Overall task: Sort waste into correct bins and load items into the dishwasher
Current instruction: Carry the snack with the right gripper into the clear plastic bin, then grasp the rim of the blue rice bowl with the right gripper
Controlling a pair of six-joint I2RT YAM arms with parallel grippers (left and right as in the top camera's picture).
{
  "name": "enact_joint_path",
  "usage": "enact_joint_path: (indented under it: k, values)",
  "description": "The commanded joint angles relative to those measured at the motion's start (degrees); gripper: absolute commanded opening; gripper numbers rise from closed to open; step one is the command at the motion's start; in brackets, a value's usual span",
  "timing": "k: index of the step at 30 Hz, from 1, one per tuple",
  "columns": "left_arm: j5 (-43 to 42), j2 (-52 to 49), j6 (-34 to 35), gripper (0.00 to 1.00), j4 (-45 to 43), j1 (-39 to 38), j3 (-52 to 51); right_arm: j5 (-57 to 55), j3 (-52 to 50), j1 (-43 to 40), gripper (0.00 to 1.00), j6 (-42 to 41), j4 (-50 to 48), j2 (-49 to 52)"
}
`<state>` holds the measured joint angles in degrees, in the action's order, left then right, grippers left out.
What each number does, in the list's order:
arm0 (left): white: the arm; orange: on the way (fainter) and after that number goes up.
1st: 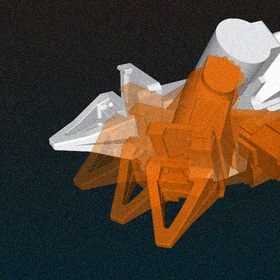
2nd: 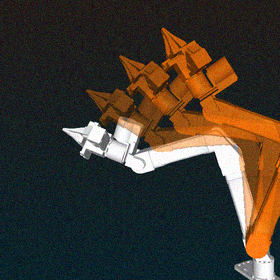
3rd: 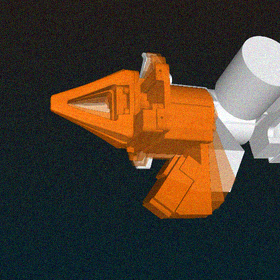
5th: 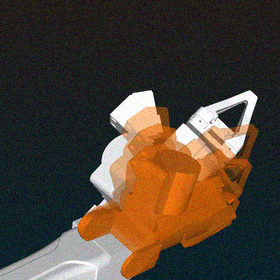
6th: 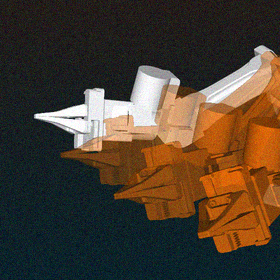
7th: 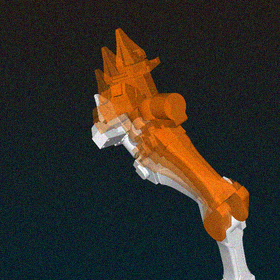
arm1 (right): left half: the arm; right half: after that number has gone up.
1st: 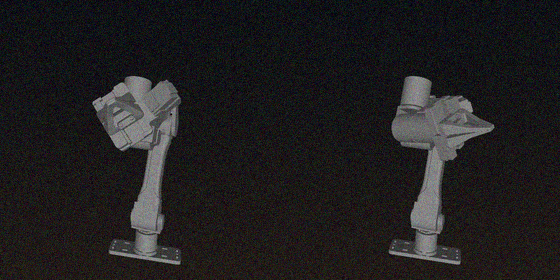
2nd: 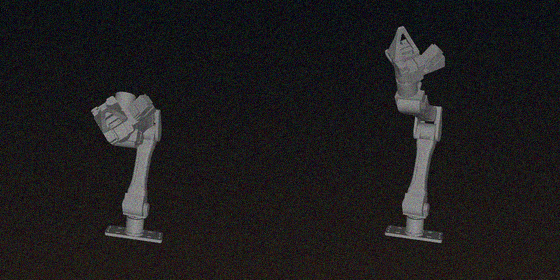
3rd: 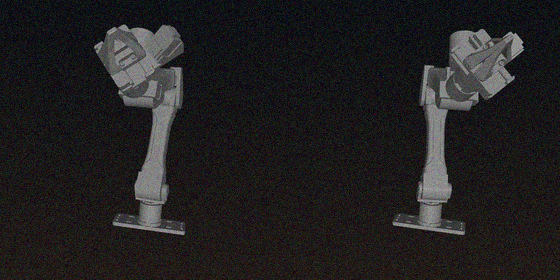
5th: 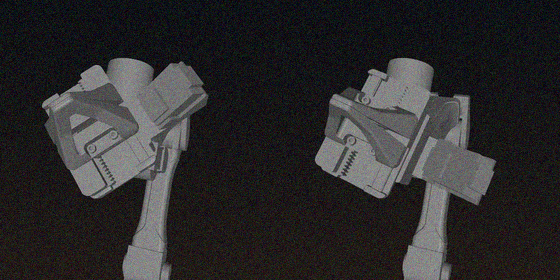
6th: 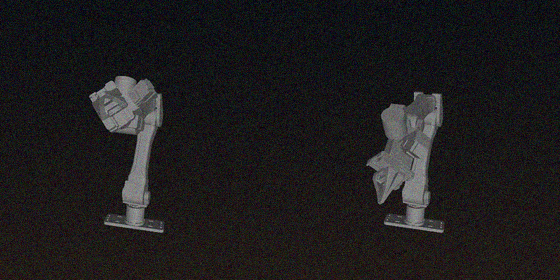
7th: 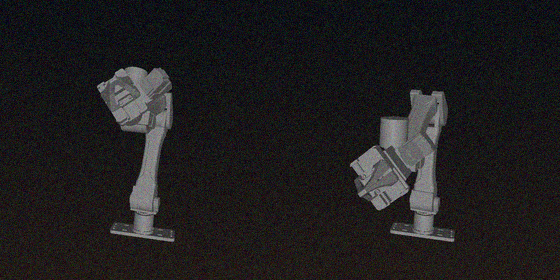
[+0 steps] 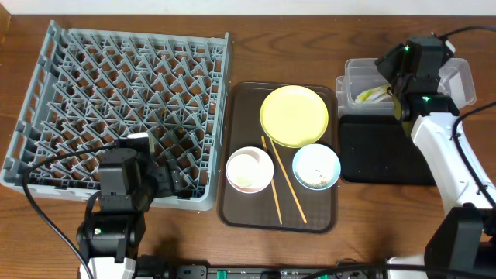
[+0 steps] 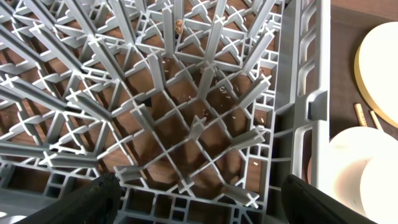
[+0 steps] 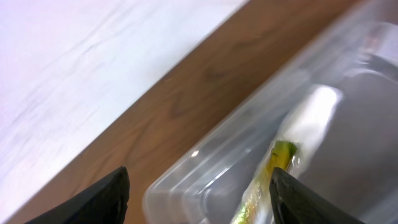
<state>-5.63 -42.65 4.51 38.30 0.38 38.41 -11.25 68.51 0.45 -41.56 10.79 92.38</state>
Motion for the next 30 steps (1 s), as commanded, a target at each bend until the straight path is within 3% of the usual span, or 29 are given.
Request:
enact_joint_path:
  k: [1,3,8,16,21,25,30]
  values:
    - [0.09,0.04,0.46,0.86,-0.15,0.20,1.57,11.74,0.07,0.28,0.67,12.07,0.35,-2.14]
    - [0.07,0.04,0.46,0.85,-0.15,0.20,1.57,18.14,0.07,0.76,0.65,17.35,2.19,-3.63]
    - [0.09,0.04,0.46,0.86,-0.17,0.20,1.57,32.54,0.07,4.13,0.73,28.55,13.49,-8.04]
    - [0.09,0.04,0.46,0.85,-0.15,0.20,1.57,30.69,-0.50,14.45,0.76,35.08,35.80,-8.94]
    - [0.09,0.04,0.46,0.85,-0.15,0.20,1.57,27.04,-3.26,21.03,0.74,36.06,38.66,-8.04]
    - [0.09,0.04,0.46,0.85,-0.15,0.20,1.57,22.67,-6.58,25.75,0.60,35.89,36.28,-7.32]
    - [0.09,0.04,0.46,0.85,-0.15,0.20,1.57,19.15,-11.30,30.25,0.59,33.00,32.20,-5.90]
